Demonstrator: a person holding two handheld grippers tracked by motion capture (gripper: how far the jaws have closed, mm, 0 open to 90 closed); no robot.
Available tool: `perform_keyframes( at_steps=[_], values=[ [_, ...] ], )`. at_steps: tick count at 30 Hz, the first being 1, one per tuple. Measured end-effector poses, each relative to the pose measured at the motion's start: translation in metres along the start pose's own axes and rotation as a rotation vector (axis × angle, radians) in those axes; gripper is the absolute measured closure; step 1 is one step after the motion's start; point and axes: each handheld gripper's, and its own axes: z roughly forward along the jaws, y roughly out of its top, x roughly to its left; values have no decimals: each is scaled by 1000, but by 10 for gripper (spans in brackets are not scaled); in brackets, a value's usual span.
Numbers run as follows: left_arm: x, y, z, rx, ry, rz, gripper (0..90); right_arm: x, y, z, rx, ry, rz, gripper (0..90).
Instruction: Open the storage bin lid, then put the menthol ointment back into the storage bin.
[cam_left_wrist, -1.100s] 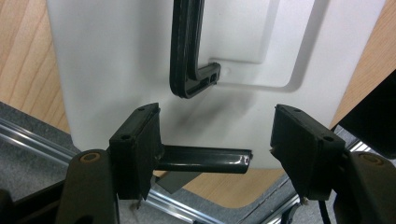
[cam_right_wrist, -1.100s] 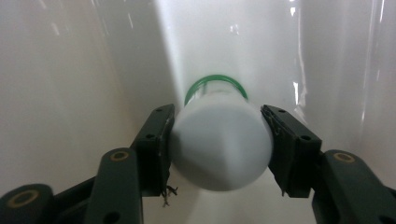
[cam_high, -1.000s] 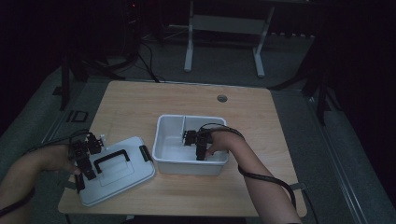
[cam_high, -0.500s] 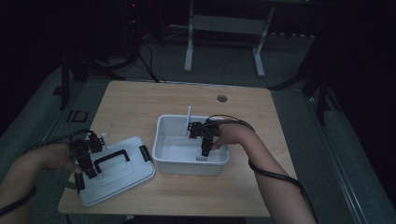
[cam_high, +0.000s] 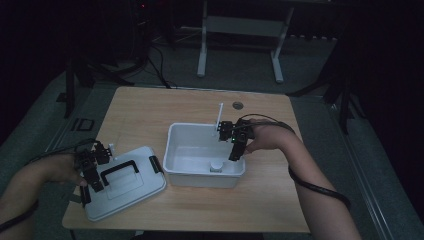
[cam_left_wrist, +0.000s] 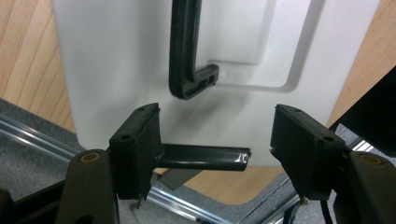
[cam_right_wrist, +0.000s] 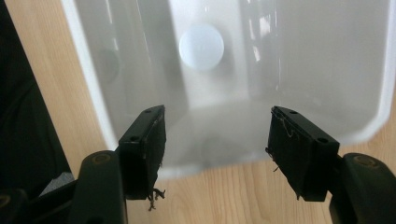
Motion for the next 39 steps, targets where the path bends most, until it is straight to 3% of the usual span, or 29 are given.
perform_keyframes(
  at_steps=[6, 11, 16, 22, 28, 39],
  values=[
    [1, 1, 1, 3, -2, -7, 329, 0, -25, -8, -3, -14, 22, 352],
    [3, -2, 3, 7, 7, -14, 329, -1, -48, -4, 15, -2, 50, 305],
    [4, -4, 4, 16, 5, -15, 329, -5, -71, 5, -14, -3, 100, 226],
    [3, -4, 3, 12, 8, -17, 329, -5, -94, 25, -50, -6, 89, 138],
    [3, -4, 3, 6, 10, -8, 329, -4, -110, 46, -47, 6, 98, 134],
    [2, -4, 0, -6, 14, -8, 329, -4, -134, 59, -47, 10, 154, 138]
  ],
)
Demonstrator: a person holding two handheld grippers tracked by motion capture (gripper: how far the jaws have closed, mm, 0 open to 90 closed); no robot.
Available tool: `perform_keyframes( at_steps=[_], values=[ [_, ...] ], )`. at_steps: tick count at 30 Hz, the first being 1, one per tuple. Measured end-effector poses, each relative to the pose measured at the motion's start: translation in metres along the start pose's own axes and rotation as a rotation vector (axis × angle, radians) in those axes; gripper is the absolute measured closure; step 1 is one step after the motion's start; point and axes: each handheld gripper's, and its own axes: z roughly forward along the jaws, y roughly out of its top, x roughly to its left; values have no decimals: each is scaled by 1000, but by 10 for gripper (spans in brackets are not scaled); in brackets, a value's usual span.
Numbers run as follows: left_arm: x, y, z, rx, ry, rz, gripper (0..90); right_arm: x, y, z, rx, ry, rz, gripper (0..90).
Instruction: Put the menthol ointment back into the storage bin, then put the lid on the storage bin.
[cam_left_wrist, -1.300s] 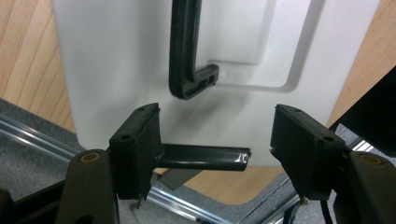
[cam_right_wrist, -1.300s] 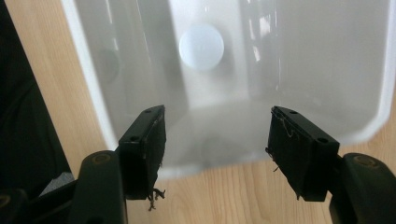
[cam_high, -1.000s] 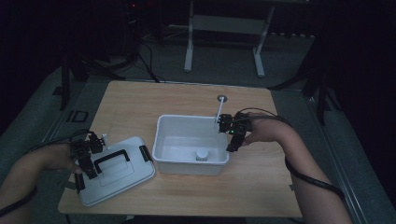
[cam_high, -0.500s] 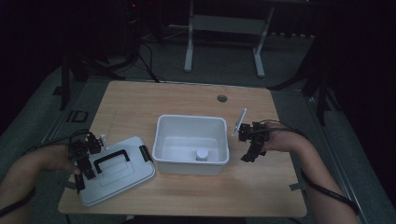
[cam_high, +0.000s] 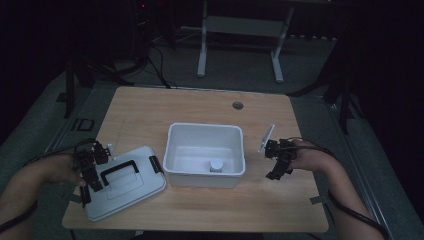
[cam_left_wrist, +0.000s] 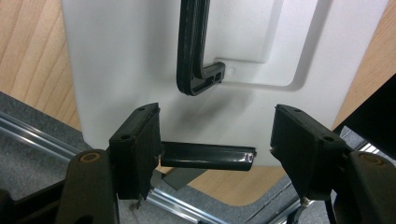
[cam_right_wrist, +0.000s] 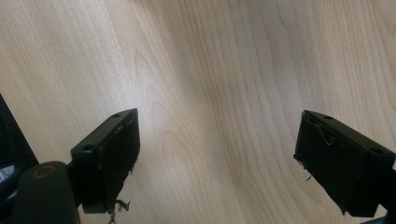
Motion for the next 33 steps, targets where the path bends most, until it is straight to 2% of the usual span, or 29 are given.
perform_keyframes(
  at_steps=[11, 22, 28, 31, 33],
  values=[
    [-1, 0, 2, -1, 0, 7, 329, -3, -10, 7, 7, 4, 27, 141],
    [0, 3, 1, -16, 12, 13, 329, -2, -12, 14, 19, 20, 26, 142],
    [-1, 10, 8, -8, 20, 31, 329, -4, -13, 16, 26, 17, 30, 143],
    [-2, 13, 12, 13, 39, 49, 330, -4, -14, 18, 26, 21, 29, 143],
    [-2, 15, 14, 10, 33, 49, 330, -4, -13, 19, 32, 23, 31, 143]
  ],
)
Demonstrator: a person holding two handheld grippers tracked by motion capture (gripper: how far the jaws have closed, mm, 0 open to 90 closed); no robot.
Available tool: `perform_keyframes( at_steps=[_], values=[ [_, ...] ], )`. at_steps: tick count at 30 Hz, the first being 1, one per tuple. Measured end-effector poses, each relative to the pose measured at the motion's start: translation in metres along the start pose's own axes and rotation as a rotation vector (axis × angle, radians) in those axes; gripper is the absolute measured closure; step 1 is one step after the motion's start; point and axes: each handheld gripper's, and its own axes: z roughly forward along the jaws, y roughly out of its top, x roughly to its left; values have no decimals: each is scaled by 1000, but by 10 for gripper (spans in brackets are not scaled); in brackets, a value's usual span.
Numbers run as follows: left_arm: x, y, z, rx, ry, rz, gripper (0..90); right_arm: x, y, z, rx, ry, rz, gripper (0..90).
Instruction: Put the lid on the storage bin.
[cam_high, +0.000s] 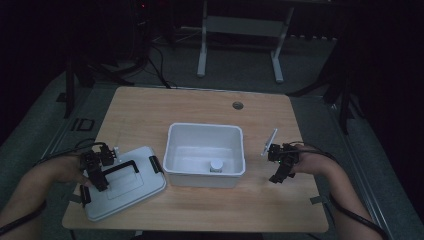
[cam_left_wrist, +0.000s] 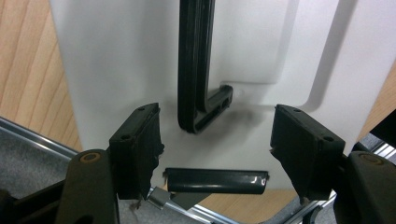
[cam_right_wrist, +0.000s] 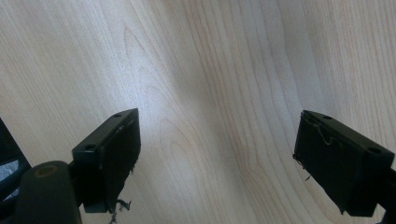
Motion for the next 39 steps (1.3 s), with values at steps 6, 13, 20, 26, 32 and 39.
perform_keyframes(
  at_steps=[6, 13, 20, 26, 32, 39],
  values=[
    [-2, 6, 0, 0, -2, 22, 393, -2, -1, 4, 1, 3, 4, 144],
    [-6, 12, 6, 12, 15, 50, 520, -2, -4, 10, -1, 11, 19, 144],
    [-8, 14, 6, 45, 42, 68, 623, -3, -9, 16, 23, 6, 26, 144],
    [-12, 16, 9, 95, 26, 71, 779, -4, -9, 18, 28, 4, 27, 144],
    [-9, 14, 9, 78, 25, 51, 831, -3, -8, 18, 31, 2, 27, 144],
    [-5, 11, 8, 55, 3, 38, 834, -3, -6, 19, 43, 1, 23, 145]
  ],
)
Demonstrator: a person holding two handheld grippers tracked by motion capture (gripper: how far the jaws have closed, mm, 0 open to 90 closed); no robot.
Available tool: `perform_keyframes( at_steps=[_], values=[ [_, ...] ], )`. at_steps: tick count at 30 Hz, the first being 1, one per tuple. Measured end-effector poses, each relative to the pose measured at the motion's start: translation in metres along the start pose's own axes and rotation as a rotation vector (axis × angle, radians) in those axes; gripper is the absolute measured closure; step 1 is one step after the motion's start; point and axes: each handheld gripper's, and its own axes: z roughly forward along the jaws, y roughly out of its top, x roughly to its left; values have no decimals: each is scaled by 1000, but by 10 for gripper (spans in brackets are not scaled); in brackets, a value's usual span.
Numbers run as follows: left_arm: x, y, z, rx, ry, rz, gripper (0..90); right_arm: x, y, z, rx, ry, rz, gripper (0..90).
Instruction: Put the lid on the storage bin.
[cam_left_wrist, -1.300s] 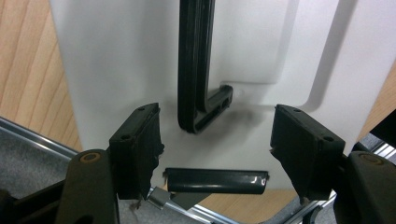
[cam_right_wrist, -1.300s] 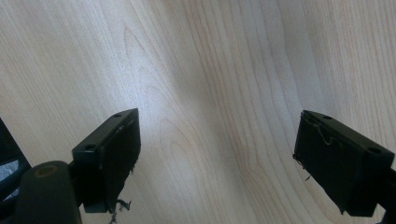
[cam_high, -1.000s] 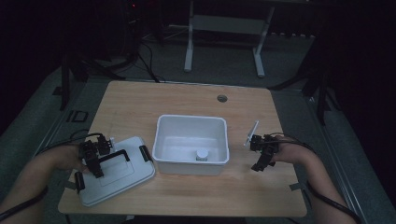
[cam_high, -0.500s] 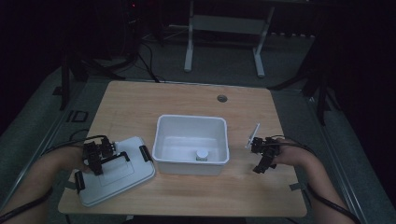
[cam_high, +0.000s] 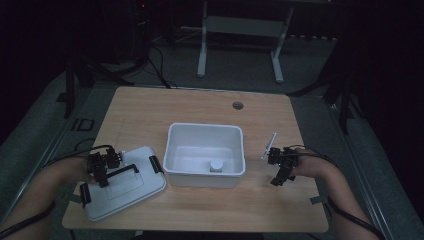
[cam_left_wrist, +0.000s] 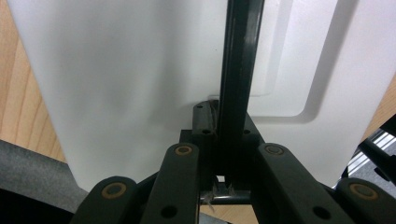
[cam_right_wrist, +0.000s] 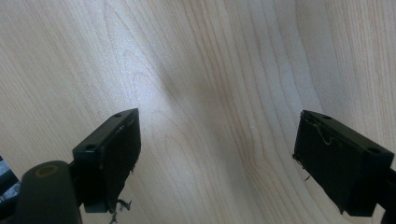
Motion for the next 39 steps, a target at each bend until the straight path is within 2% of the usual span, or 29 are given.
perform_keyframes(
  at_steps=[1, 3, 5, 9, 11, 16, 20, 22, 23, 27, 32, 35, 39],
  values=[
    [0, 0, 0, -1, -2, -4, 834, 0, 0, 0, 2, -4, -3, 145],
    [-1, -1, -1, -11, 5, 20, 836, 0, 1, -1, 2, -6, -4, 145],
    [0, -4, -2, -24, -15, 21, 837, 0, 1, -2, 2, -5, 0, 147],
    [4, -13, -12, -70, -35, -7, 838, 0, 0, -2, 6, -6, 1, 147],
    [5, -17, -18, -73, -23, -13, 838, -1, -1, -3, 8, -8, 5, 147],
    [3, -23, -34, -38, 1, -9, 838, -1, -1, -5, 2, -10, 2, 147],
    [3, -29, -54, -51, 14, -22, 838, 0, -1, -7, -2, -16, 7, 147],
    [3, -30, -60, -48, 24, -18, 837, 0, -1, -8, -2, -16, 6, 147],
    [2, -33, -71, -39, 39, -22, 837, 0, -1, -9, -3, -16, 7, 147],
    [1, -39, -90, -37, 68, -24, 837, 0, -3, -10, -4, -18, 11, 147],
    [-2, -45, -112, -41, 83, -30, 837, -1, -5, -10, -14, -9, 12, 147],
    [-3, -47, -124, -39, 94, -32, 837, 0, -4, -10, -9, -8, 12, 147],
    [-6, -45, -137, -61, 115, -31, 837, 0, -3, -10, -9, -9, 7, 147]
  ],
)
